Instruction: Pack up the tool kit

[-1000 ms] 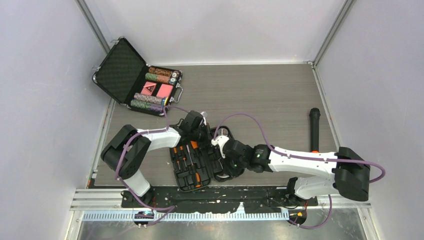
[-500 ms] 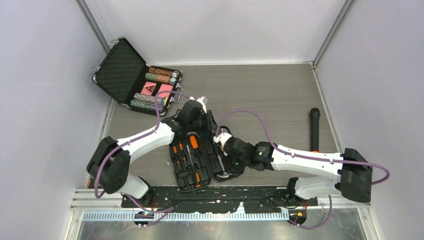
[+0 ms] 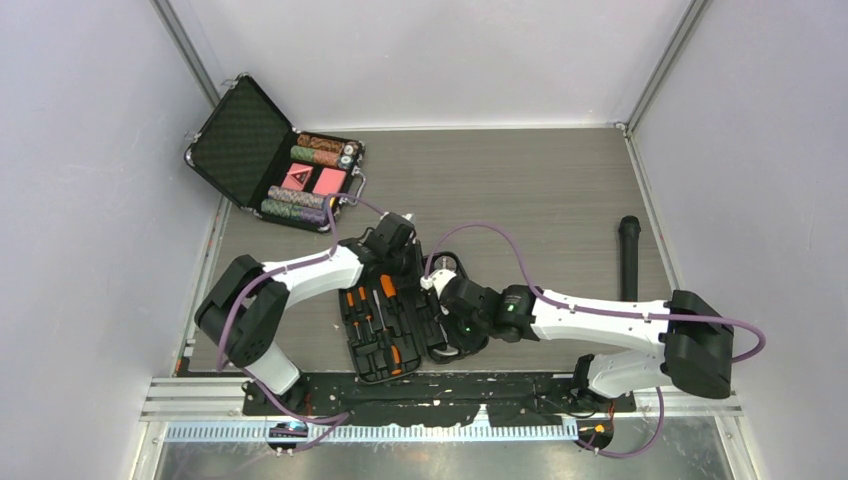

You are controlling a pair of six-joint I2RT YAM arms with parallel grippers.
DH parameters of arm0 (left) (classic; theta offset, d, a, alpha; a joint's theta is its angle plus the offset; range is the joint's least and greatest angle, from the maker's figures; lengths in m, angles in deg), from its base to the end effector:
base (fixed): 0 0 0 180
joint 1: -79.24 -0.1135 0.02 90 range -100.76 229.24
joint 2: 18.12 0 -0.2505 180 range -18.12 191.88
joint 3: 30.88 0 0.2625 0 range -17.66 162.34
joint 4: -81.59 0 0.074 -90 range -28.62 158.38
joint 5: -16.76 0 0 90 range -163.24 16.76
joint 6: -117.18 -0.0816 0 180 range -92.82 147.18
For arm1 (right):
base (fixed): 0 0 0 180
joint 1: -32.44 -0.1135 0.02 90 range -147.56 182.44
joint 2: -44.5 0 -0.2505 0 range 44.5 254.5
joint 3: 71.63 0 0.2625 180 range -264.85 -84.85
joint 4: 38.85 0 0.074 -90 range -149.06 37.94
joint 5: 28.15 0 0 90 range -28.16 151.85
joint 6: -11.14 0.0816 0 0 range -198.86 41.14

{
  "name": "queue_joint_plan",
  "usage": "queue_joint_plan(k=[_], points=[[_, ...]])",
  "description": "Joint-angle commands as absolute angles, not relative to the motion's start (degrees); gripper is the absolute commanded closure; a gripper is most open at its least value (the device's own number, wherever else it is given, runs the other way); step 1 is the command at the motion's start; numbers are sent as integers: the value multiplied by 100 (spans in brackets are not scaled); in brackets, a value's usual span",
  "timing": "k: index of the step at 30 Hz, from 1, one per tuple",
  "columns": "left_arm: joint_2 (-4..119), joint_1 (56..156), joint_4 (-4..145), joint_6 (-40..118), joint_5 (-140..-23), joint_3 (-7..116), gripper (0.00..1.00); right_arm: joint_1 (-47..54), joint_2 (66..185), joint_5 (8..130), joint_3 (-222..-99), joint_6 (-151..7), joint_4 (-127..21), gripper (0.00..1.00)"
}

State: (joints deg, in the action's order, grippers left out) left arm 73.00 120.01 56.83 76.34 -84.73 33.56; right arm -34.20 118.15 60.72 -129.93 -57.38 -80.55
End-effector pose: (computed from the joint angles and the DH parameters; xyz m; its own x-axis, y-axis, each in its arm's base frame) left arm 0.2586 -0.2444 0.1257 -0.9426 -0.1662 -0.2898 0.0320 0.8186 -0.5734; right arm 0.1154 0.2631 0.1538 -0.6442 -0.5681 -0.5122 -0.7283 0.6601 0.1838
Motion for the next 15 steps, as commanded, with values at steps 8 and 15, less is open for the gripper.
queue_joint_plan(k=[8,15], points=[[7566,12024,5698,7604,-8401,3297,90,-3527,12227,6103,-12998,-5642,-7770,83],[7716,12020,5688,7630,-8455,3271,95,-3579,12488,6097,-13044,-5657,-7833,84]])
